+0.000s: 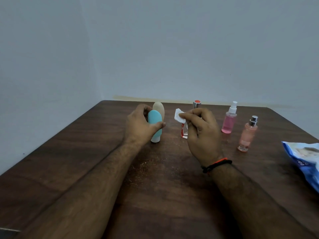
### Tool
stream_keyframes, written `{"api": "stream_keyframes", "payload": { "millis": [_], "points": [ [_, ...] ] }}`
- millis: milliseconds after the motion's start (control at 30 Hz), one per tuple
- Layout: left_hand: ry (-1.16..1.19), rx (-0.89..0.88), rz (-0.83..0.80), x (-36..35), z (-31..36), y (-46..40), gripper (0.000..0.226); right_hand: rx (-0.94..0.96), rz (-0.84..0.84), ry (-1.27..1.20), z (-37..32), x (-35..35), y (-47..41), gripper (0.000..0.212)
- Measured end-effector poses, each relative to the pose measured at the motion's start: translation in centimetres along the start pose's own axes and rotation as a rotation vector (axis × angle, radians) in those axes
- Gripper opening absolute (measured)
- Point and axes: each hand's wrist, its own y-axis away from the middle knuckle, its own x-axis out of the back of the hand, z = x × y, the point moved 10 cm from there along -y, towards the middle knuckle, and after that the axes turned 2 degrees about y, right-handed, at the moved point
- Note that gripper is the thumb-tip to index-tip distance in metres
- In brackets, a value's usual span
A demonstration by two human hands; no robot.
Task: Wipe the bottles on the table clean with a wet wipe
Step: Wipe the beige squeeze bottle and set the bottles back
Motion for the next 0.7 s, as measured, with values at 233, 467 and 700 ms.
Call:
{"api": "stream_keyframes", "payload": {
  "millis": [233,467,700],
  "points": [
    [-0.050,-0.005,0.002,0.2,0.2,0.3,0.058,0.005,0.009,-0.006,0.0,0.1,0.0,0.030],
    [-0.084,-0.041,0.011,0.9,0.6,1.0,0.056,-0.003,0.014,0.000,0.1,0.2,0.0,0.029],
    [-0.081,-0.028,-0.031,0.5,0.1,1.1,0.065,-0.017,0.003,0.016,0.1,0.3,0.0,0.030]
  ]
}}
